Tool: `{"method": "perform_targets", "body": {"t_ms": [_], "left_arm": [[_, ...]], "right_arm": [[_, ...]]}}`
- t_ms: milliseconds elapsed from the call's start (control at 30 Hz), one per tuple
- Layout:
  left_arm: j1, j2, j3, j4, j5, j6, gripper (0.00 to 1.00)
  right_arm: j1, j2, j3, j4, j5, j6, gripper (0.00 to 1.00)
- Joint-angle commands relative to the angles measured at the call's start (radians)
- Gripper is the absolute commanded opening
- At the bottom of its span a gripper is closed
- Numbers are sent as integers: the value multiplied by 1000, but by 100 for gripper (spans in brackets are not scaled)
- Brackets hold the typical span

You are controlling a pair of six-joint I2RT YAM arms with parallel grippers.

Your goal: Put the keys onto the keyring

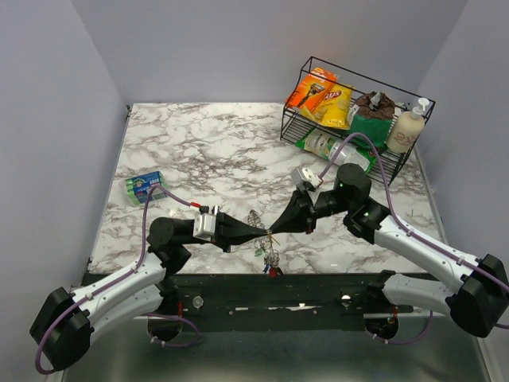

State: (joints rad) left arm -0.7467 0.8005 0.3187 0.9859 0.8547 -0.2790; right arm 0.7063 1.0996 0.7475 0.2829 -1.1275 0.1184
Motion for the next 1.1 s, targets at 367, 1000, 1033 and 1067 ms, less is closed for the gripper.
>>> {"method": "perform_targets", "body": {"t_ms": [367,1000,1033,1067], "left_arm": [[-5,-4,36,31,-3,21,0],[-11,-78,26,-124,-75,113,0],[-11,-80,26,-128,-80,115,0],[-11,-84,25,-131,-85,119,0]], "right_arm": [[44,23,56,-88,109,-39,0],[58,-110,32,-192,348,-74,36],[59,-121,29,-203,376,-85,39],[59,-135,29,-217,393,-107,42]]}}
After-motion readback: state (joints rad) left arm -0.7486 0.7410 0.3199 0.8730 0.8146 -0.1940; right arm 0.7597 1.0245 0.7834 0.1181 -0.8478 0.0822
